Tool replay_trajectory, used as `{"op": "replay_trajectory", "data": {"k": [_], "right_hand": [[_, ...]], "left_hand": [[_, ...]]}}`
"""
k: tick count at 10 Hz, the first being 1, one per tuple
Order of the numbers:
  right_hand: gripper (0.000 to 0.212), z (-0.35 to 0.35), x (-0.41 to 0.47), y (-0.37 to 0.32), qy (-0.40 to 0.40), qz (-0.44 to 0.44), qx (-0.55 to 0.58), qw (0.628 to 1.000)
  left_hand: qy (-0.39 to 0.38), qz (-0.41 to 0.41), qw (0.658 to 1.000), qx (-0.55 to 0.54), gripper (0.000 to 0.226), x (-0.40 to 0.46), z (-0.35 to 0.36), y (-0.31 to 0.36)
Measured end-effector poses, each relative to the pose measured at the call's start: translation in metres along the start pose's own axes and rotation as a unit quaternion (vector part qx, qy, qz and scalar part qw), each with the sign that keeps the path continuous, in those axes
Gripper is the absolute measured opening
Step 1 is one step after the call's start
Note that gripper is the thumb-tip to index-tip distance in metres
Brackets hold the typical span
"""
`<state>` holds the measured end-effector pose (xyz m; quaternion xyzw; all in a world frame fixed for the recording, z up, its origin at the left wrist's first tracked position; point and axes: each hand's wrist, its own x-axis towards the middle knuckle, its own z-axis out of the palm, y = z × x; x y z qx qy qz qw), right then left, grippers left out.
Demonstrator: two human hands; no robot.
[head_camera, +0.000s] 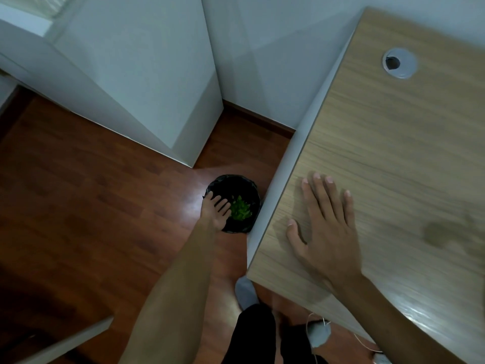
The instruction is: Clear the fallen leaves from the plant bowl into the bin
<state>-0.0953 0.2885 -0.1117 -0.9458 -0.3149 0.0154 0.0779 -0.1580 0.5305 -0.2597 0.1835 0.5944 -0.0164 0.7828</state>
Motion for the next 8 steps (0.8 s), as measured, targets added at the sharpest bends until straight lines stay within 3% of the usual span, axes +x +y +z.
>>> {"op": "replay_trajectory", "data": {"k": [2, 4, 6, 7, 8], "right_hand": [[0.072, -0.003, 0.0, -0.002, -0.014, 0.011, 0.015, 1.0], [0.071, -0.002, -0.001, -0.001, -0.009, 0.013, 0.026, 1.0], [0.069, -0.017, -0.006, -0.006, -0.069, 0.027, 0.054, 0.996], [0.069, -0.037, -0.011, -0.003, -0.124, 0.021, 0.097, 0.987], [0.066, -0.061, -0.022, 0.007, -0.132, 0.025, 0.162, 0.978]], "left_hand": [[-0.019, 0.073, 0.993, 0.092, 0.056, -0.021, -0.008, 0.006], [-0.021, 0.123, 0.94, 0.319, 0.051, -0.057, 0.01, 0.009], [0.007, 0.179, 0.914, 0.364, 0.045, -0.118, 0.032, -0.026], [-0.003, 0.258, 0.882, 0.393, 0.03, -0.162, 0.05, -0.046], [0.002, 0.344, 0.808, 0.479, 0.035, -0.203, 0.063, -0.057]]}}
